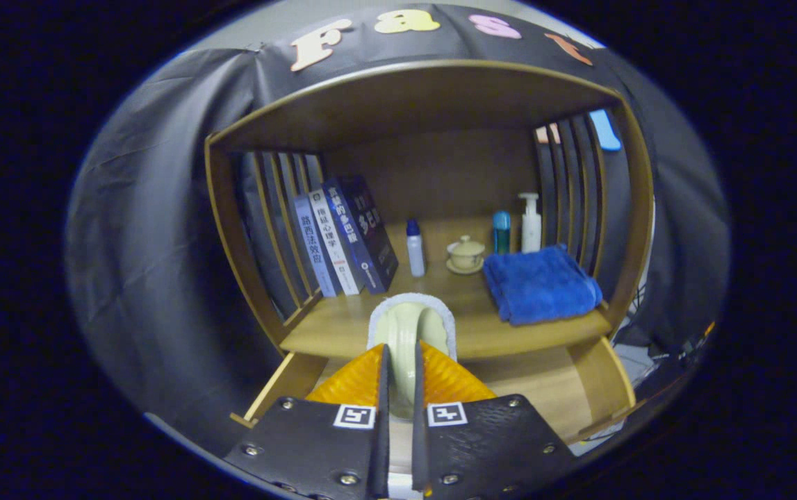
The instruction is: Pull open the drawer, take out the items inside it, and place them on the countertop above the cabinet.
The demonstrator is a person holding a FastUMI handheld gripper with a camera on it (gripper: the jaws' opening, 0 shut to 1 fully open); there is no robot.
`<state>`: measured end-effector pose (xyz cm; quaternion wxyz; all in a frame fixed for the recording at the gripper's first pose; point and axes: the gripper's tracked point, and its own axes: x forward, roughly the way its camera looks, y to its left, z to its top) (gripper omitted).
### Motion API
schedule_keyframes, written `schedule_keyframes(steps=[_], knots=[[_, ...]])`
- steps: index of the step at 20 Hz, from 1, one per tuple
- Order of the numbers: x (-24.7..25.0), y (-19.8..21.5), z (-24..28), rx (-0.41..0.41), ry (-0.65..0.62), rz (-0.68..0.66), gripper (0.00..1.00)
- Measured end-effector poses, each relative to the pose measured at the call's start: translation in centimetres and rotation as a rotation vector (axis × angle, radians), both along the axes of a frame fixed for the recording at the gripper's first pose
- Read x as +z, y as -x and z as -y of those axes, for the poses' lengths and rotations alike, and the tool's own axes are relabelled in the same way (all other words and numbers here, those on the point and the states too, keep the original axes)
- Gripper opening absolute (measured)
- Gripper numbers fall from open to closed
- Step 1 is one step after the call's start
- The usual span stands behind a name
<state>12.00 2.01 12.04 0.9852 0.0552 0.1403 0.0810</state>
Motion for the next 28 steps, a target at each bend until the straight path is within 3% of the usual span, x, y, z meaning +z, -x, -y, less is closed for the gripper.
schedule_keyframes(steps=[3,8,14,20,26,28], knots=[[2.3,-1.5,0.2,0.001,0.025,0.060,0.13],[4.7,-6.4,2.2,-0.079,-0.007,0.125,0.13],[1.0,-12.5,3.4,-0.147,-0.027,0.038,0.13],[-5.3,-15.8,1.2,-0.128,-0.026,-0.062,0.14],[-7.6,-17.5,-0.3,-0.112,0.018,-0.050,0.21],[-7.4,-18.0,0.4,-0.140,0.072,0.004,0.21]])
